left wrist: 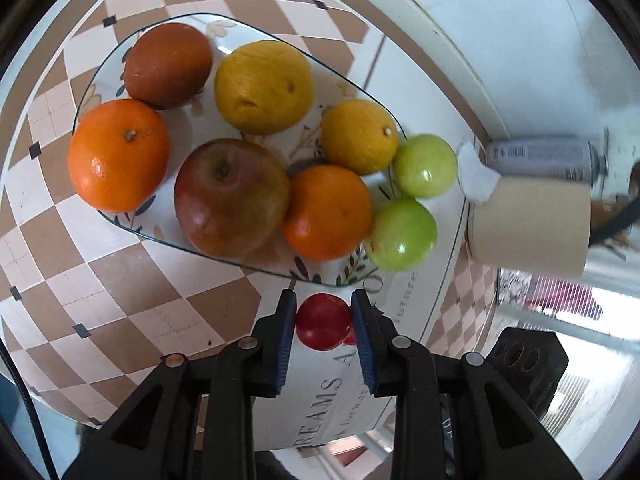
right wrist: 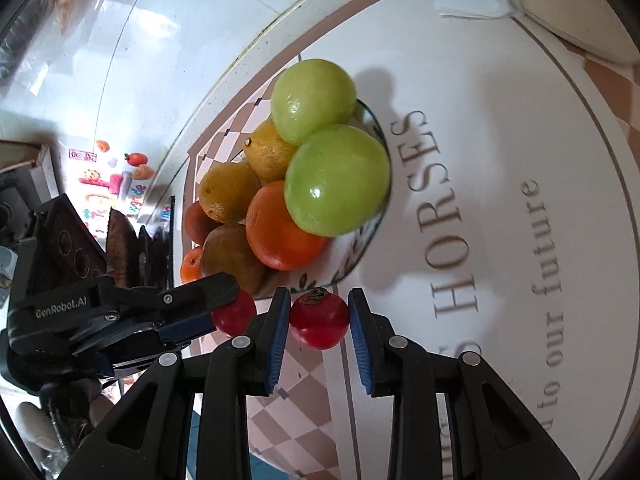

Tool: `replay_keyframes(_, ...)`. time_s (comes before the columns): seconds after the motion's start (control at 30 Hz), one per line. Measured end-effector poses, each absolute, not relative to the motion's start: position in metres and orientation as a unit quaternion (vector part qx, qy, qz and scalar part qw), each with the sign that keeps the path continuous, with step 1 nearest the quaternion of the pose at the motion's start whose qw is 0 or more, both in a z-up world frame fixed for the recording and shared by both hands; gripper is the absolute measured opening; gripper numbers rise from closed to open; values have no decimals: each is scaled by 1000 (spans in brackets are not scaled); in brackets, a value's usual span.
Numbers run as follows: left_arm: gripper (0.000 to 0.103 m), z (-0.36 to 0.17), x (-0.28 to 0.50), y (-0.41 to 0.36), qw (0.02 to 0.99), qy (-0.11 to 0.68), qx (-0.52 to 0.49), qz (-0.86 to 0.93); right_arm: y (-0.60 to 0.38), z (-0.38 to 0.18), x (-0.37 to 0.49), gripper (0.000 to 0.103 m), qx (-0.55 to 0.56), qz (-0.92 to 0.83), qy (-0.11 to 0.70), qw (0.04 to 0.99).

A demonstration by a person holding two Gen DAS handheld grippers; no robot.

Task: Organize fruits
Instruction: 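Carry both cherry tomatoes to the plate and open both grippers beside the green apples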

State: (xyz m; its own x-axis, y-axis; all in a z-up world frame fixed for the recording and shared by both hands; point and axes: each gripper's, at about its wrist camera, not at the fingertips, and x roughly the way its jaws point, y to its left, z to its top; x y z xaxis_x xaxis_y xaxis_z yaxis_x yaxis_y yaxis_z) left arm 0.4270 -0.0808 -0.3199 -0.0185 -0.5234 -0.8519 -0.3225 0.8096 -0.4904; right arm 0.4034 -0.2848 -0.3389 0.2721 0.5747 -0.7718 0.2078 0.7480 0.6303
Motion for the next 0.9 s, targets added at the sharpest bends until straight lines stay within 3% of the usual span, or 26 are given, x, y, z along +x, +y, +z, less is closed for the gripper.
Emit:
replay_keyframes(0.67, 26, -356, 426, -56, 580, 692, -428, -22, -278, -340, 420, 34, 296, 130, 579, 749)
replay_keyframes(0.9, 26, -362, 426, -59, 573, 691, -441, -20, -287, -342, 419, 51, 310, 125, 575, 747)
